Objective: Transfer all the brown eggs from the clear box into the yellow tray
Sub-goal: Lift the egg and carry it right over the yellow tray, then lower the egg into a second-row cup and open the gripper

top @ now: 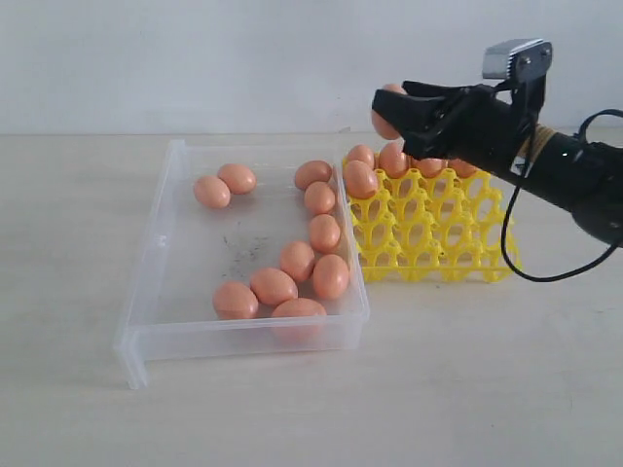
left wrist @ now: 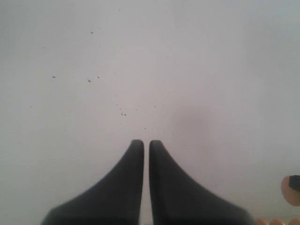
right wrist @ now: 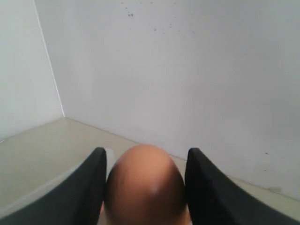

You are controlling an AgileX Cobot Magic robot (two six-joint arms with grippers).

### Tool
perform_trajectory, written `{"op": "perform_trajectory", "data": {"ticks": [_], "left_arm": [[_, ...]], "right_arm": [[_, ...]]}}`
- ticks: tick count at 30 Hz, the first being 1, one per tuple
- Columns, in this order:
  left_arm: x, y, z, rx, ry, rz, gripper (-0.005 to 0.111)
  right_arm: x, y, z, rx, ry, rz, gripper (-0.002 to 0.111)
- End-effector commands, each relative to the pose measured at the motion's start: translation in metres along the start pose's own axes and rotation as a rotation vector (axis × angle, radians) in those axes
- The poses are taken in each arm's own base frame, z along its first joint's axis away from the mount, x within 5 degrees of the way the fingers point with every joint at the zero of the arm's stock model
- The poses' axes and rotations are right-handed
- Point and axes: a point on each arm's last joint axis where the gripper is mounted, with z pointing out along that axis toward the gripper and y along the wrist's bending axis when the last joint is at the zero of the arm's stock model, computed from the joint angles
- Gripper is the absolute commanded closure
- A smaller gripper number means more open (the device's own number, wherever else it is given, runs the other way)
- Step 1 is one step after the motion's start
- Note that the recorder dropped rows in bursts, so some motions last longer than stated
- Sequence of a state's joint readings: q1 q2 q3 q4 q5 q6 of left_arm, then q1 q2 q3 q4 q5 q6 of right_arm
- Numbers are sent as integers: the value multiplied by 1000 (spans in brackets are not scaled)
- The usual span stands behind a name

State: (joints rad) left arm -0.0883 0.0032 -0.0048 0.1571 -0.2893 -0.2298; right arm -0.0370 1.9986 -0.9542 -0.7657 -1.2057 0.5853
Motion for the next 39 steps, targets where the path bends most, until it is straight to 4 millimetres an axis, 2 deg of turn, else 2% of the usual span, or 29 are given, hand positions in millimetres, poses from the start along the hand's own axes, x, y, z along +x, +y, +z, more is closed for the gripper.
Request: {"op": "perform_trajectory", "data": {"ticks": [1,5,12,19,23,39], "left_arm": [[2,0,-1,2,8,-13,102],[2,0,-1,2,8,-13,102],[2,0,-1,3,4,-13,102],[2,0,-1,3,4,-13,102],[2,0,-1,3,4,-13,102],[2,0,-1,3,4,-13,102]], "right_arm": [[10,-15,-11,7,32,63,108],[37,-25,-11,37,71,94,108],[65,-40,-4,49,97,72,108],[64,-50,5,47,73,42,108],[81,-58,8,50,91,72,108],[80,-66,9,89,108,0,108]]}}
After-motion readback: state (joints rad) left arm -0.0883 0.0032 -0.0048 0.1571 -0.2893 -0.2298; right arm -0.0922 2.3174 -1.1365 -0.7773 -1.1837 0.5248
